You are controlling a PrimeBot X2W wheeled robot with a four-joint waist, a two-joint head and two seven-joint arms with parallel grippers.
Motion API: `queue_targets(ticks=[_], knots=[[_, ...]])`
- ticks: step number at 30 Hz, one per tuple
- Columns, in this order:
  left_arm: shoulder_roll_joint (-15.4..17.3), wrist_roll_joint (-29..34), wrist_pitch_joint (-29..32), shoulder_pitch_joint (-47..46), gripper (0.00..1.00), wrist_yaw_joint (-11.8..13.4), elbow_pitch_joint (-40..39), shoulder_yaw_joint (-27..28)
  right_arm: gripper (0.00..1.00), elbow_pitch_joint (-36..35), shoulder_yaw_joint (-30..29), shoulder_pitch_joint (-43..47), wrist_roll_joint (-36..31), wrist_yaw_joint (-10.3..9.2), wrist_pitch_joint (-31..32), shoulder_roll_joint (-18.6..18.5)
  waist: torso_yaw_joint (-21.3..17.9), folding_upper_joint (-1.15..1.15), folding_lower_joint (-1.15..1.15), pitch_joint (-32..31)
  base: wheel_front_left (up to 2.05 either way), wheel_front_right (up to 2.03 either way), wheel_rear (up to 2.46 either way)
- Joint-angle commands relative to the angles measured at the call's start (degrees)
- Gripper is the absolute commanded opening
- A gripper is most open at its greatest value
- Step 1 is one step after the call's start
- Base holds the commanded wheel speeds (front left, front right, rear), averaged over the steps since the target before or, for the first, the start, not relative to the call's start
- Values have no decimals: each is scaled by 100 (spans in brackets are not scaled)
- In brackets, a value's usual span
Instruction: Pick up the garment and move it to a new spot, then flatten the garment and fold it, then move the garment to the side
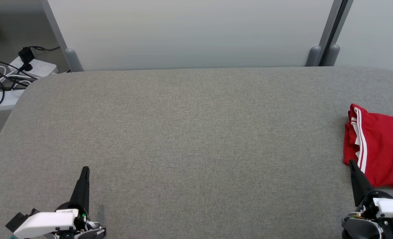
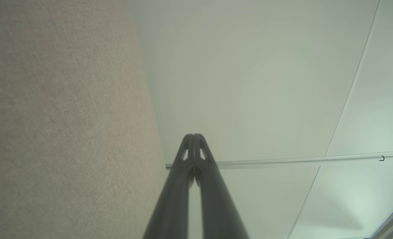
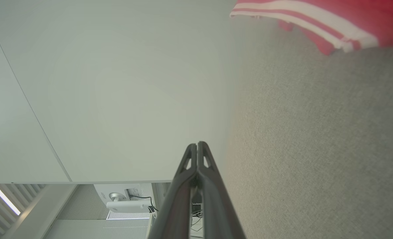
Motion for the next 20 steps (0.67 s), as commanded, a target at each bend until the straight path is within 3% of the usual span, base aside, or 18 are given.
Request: queue_targets(ticks=[1,20], knots=[[121,-22,37,-333,0,-44,-161,186,0,-177,86,-95,63,26,44,-59,0,0,0,0,0,0,0],[121,-22,37,-333,0,-44,-161,186,0,-177,86,-95,63,26,44,-59,0,0,0,0,0,0,0]])
